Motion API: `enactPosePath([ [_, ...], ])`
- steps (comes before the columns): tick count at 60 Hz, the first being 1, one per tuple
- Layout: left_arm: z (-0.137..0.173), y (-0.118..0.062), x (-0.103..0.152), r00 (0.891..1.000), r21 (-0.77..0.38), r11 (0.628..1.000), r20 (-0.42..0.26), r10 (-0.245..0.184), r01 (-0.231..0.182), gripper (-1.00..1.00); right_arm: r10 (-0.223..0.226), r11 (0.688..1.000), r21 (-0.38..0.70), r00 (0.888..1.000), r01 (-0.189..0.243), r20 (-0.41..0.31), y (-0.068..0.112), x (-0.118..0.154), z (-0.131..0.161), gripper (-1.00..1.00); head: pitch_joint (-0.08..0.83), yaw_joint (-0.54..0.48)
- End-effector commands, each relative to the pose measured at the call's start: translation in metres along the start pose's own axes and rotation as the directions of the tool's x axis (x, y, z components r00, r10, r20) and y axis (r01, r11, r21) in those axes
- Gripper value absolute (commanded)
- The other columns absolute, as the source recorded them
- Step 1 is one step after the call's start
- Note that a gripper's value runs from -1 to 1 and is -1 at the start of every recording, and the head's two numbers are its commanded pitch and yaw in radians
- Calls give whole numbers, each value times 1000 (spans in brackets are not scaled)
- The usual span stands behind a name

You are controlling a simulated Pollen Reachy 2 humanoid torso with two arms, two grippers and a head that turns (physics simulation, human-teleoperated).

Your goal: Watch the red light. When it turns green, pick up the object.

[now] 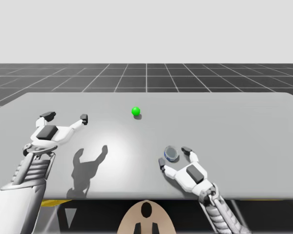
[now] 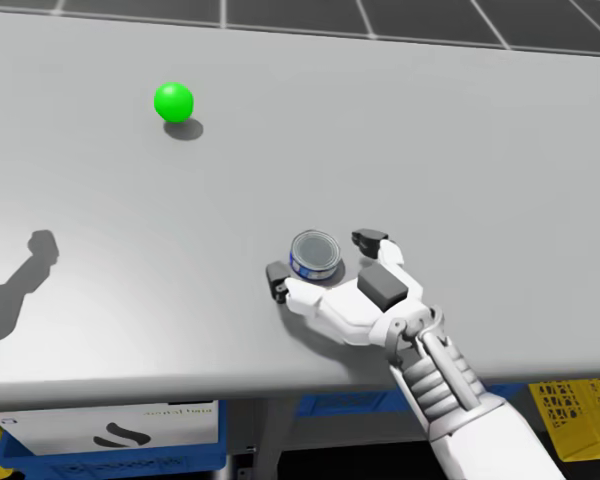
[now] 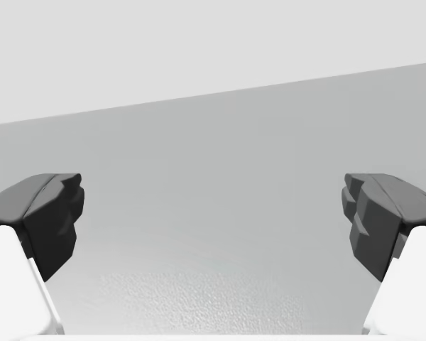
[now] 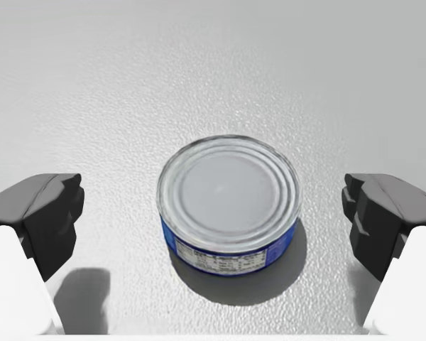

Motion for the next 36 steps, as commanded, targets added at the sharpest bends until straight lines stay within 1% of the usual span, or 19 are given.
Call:
enactPosePath([
  [1, -1, 0, 0, 1000, 0, 1000, -1, 0, 0, -1000, -44, 999, 19, 999, 45, -30, 3, -3, -22, -1000, 718, -163],
  [10, -1, 0, 0, 1000, 1, 1000, -1, 0, 0, -1000, -12, 1000, 16, 999, 12, -43, 4, -5, -39, -1000, 721, -162],
  [19, -1, 0, -1, 1000, -1, 1000, -1, -1, 1, -1000, 4, 1000, 22, 998, -3, -67, 7, -10, -45, -1000, 723, -159],
  [23, -1, -1, -1, 1000, -2, 1000, -2, -1, 1, -1000, 20, 1000, 17, 996, -18, -89, 8, -11, -46, -1000, 724, -159],
  [26, -1, -1, -1, 1000, -2, 1000, -2, -1, 1, -1000, 30, 999, 39, 994, -26, -106, 8, -12, -45, -1000, 724, -160],
  [27, -1, -1, -1, 1000, -2, 1000, -2, -2, 2, -1000, 29, 999, 43, 994, -25, -108, 7, -12, -45, -923, 724, -160],
  [28, -1, -1, -1, 1000, -3, 1000, -2, -2, 2, -1000, 30, 999, 34, 994, -26, -109, 8, -12, -44, -470, 725, -161],
  [29, -1, -1, -1, 1000, -3, 1000, -2, -2, 2, -1000, 35, 999, 33, 993, -31, -111, 8, -12, -44, -286, 725, -161],
  [30, -1, -1, -1, 1000, -3, 1000, -2, -2, 2, -1000, 42, 999, 35, 993, -38, -112, 8, -12, -43, 171, 725, -161],
  [31, -1, -1, -1, 1000, -3, 1000, -2, -2, 2, -1000, 38, 999, 32, 994, -35, -105, 8, -13, -43, 862, 725, -162],
  [34, -1, -1, -1, 1000, -3, 1000, -2, -2, 2, -1000, 44, 999, 33, 994, -41, -104, 8, -13, -42, 979, 725, -162],
  [36, -1, -1, -1, 1000, -3, 1000, -3, -3, 3, -1000, 47, 998, 33, 994, -44, -103, 8, -13, -42, 1000, 725, -161],
])
